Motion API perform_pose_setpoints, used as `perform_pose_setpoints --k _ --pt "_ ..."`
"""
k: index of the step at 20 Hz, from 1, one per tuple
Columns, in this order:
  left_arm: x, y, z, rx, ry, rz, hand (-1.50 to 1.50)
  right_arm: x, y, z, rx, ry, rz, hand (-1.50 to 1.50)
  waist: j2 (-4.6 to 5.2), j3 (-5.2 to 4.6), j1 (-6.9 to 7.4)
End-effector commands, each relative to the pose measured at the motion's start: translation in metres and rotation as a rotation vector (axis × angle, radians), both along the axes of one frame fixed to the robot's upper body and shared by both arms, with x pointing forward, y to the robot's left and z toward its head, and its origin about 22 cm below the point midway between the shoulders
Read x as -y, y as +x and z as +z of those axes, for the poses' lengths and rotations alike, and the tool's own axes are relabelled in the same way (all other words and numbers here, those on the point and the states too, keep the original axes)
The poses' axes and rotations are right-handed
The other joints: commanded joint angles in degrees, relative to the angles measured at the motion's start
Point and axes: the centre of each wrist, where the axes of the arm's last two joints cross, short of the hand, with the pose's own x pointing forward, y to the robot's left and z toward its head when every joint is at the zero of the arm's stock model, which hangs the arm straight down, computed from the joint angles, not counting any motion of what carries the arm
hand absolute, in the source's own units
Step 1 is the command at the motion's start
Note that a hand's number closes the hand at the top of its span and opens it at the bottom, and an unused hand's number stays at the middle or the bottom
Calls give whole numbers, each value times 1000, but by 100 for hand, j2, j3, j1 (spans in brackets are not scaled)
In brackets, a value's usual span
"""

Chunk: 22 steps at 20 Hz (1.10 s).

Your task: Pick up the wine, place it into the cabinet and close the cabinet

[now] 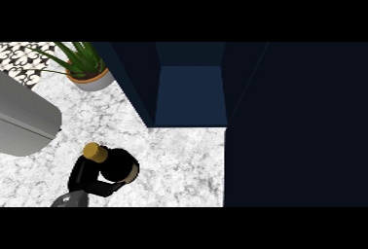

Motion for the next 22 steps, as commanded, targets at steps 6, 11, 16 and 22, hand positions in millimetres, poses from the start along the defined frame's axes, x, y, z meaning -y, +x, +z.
perform_pose_setpoints --k 6,11,16,22 --pt "22 -93 -35 41 -79 135 150 9 -4 0 -9 -8 -24 -150 3 -30 75" --pt "37 -85 -19 114 -159 52 150 2 0 -3 2 -16 -21 -150 -2 -28 79" --pt "34 -81 31 167 -152 24 150 0 8 -8 -28 13 -13 -150 -4 -19 121" --pt "71 -77 76 198 -190 13 150 4 14 -5 -25 -3 -8 -150 13 -30 56"
